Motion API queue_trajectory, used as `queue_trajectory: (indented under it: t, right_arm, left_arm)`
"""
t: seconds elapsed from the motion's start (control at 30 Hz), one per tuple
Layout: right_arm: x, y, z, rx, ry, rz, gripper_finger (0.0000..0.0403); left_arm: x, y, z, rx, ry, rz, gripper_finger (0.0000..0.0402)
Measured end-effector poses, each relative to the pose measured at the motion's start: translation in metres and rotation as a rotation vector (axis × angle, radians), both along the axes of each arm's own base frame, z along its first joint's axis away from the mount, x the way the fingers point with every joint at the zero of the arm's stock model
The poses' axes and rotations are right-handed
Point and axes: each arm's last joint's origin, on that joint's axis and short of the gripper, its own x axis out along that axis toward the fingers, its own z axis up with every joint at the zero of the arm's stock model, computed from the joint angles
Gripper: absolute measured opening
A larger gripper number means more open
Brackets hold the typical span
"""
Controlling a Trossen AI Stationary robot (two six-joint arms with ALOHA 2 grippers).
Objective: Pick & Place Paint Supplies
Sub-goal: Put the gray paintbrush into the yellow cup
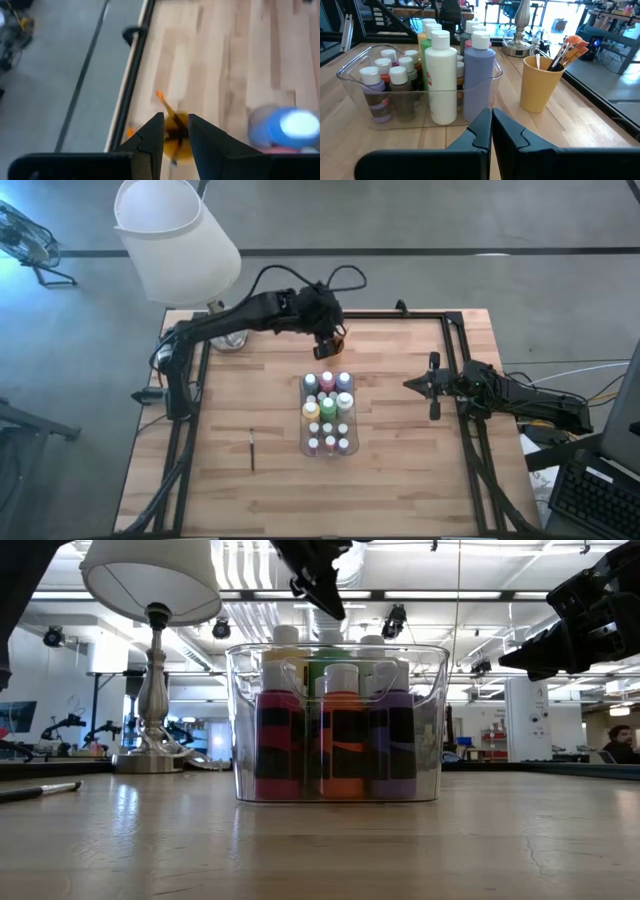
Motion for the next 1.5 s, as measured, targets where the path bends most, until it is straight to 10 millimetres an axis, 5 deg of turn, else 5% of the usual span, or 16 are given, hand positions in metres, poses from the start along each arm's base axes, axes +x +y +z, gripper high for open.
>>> queue_trajectory:
  t: [0.57,1.0,1.5]
  right_arm:
    - [0.0,0.0,0.0,0.0,0.0,0.0,0.0008]
    - [0.0,0.0,0.0,0.0,0.0,0.0,0.0008]
    - [0.0,0.0,0.0,0.0,0.0,0.0,0.0008]
  left_arm:
    - [-0.018,-0.069,0.006,-0.077,0.195,0.101,0.0094]
    - [-0.042,-0.118,0.004,-0.28,0.289,0.355,0.0094]
    - [-0.061,-0.181,-0.001,-0.378,0.245,0.403,0.0094]
